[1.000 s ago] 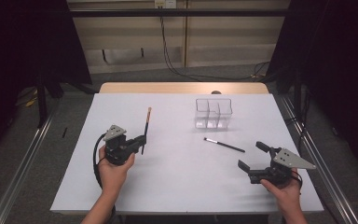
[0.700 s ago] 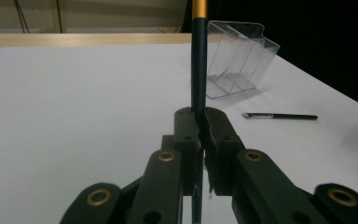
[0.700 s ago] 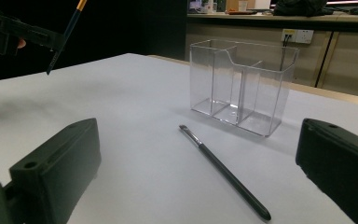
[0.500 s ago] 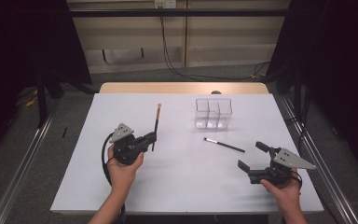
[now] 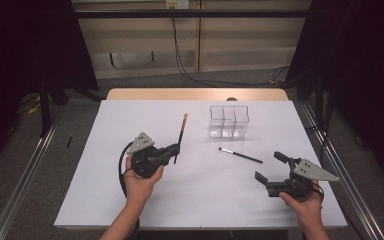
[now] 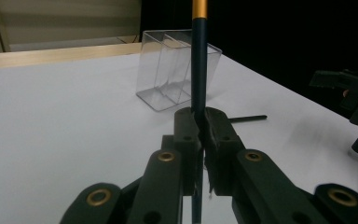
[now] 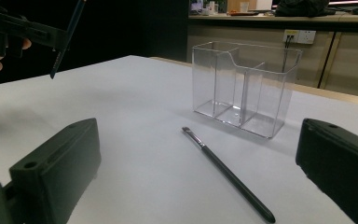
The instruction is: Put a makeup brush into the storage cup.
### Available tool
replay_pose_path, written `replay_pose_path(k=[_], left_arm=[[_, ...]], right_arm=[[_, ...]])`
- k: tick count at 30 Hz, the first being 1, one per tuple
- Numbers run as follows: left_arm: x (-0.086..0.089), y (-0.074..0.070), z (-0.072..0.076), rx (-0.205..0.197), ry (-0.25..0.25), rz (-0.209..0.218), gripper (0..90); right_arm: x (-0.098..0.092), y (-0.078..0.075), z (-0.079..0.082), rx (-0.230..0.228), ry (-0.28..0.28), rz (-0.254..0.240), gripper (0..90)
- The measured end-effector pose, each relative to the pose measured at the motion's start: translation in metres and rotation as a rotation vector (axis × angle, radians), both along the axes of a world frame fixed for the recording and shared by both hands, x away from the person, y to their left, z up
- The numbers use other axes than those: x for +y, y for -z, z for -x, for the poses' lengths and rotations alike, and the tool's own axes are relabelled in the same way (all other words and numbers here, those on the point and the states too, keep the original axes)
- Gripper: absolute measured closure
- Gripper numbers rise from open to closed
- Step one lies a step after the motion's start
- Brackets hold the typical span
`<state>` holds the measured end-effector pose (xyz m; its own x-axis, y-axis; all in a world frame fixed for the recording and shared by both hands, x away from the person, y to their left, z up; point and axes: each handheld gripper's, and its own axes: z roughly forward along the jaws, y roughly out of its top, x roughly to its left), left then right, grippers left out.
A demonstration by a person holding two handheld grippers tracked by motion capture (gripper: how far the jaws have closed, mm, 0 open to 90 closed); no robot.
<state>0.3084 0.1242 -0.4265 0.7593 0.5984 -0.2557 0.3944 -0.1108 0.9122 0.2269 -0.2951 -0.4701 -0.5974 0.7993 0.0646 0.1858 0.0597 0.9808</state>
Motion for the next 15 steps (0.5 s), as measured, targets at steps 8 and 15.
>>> replay_pose_path(k=[8, 15], left_arm=[[-0.012, 0.001, 0.002, -0.002, 0.036, 0.013, 84.3], [-0.019, 0.002, 0.004, -0.014, 0.061, 0.005, 84.4]], right_arm=[[0.000, 0.001, -0.001, 0.003, -0.003, -0.005, 0.0], [0.002, 0.001, -0.001, 0.011, -0.008, 0.001, 0.0]])
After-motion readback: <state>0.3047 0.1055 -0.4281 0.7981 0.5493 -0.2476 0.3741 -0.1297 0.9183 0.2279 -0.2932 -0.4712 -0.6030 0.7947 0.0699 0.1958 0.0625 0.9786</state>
